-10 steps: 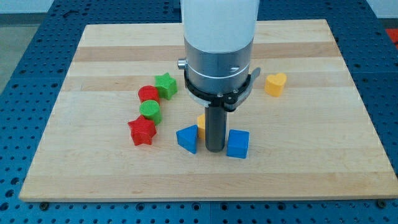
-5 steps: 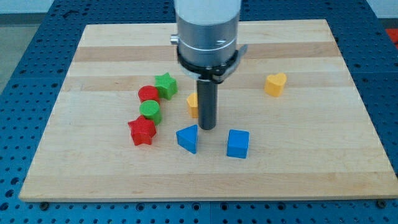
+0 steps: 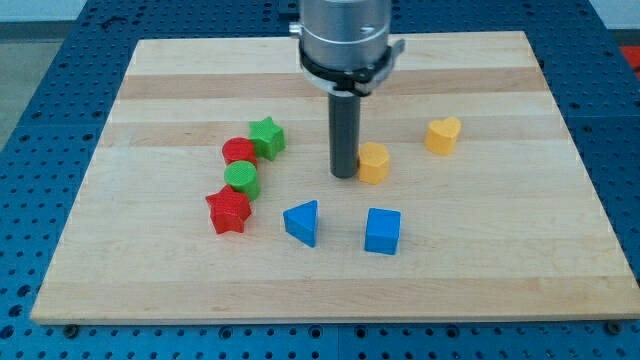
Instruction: Push the yellow hexagon closer to yellow heart
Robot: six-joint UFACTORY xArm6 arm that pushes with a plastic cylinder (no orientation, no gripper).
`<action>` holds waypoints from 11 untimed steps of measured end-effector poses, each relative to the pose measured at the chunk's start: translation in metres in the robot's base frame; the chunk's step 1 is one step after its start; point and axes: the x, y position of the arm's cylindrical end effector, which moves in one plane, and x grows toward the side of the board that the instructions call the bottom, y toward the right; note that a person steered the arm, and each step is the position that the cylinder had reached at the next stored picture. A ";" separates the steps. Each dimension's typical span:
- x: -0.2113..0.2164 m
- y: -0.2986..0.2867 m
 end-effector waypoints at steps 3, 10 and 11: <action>-0.006 -0.006; 0.009 0.069; 0.000 0.082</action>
